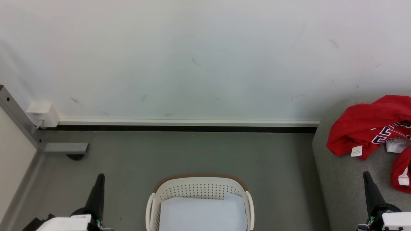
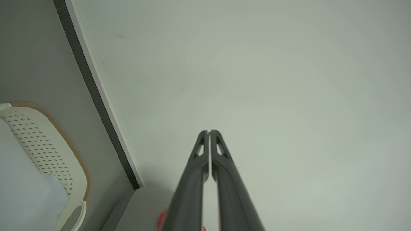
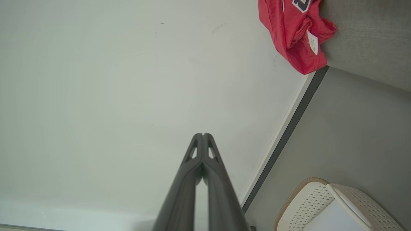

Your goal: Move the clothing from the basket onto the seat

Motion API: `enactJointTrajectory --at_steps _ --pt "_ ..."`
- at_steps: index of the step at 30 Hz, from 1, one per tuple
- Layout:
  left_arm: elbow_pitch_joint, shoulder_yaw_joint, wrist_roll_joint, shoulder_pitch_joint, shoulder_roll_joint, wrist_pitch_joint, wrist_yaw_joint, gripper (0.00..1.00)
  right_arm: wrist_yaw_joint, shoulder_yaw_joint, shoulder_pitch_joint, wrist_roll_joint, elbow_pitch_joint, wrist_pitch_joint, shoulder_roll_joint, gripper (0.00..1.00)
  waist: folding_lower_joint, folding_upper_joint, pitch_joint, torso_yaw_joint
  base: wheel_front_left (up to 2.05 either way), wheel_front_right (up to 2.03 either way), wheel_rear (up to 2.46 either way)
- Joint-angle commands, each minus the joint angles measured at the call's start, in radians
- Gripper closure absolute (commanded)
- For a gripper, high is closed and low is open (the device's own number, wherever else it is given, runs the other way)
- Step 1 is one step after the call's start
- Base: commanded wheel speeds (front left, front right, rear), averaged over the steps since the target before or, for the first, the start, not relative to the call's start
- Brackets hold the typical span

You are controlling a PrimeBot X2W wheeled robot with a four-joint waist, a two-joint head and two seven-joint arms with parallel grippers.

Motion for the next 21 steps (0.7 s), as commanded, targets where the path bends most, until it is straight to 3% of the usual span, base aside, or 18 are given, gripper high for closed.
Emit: enactJointTrajectory --at_steps 1,14,21 --pt "-0.006 0.004 -0.02 -0.011 0.008 0.006 -0.006 1.0 -0.002 -0.008 -0.01 0.019 -0.008 0.005 0.001 1.0 0.0 0.0 0.0 0.0 0.0 0.0 0.0" --pt "-0.005 0.005 -0.111 -0.017 0.008 0.03 -0.01 1.0 -0.002 -0.027 -0.014 0.094 -0.008 0.03 0.007 1.0 0.0 0.0 0.004 0.005 0.0 0.0 0.0" --pt "-0.005 0.005 -0.107 -0.016 0.008 0.029 -0.009 1.0 -0.002 -0.027 -0.014 0.087 -0.008 0.029 0.008 1.0 0.0 0.0 0.004 0.005 0.0 0.0 0.0"
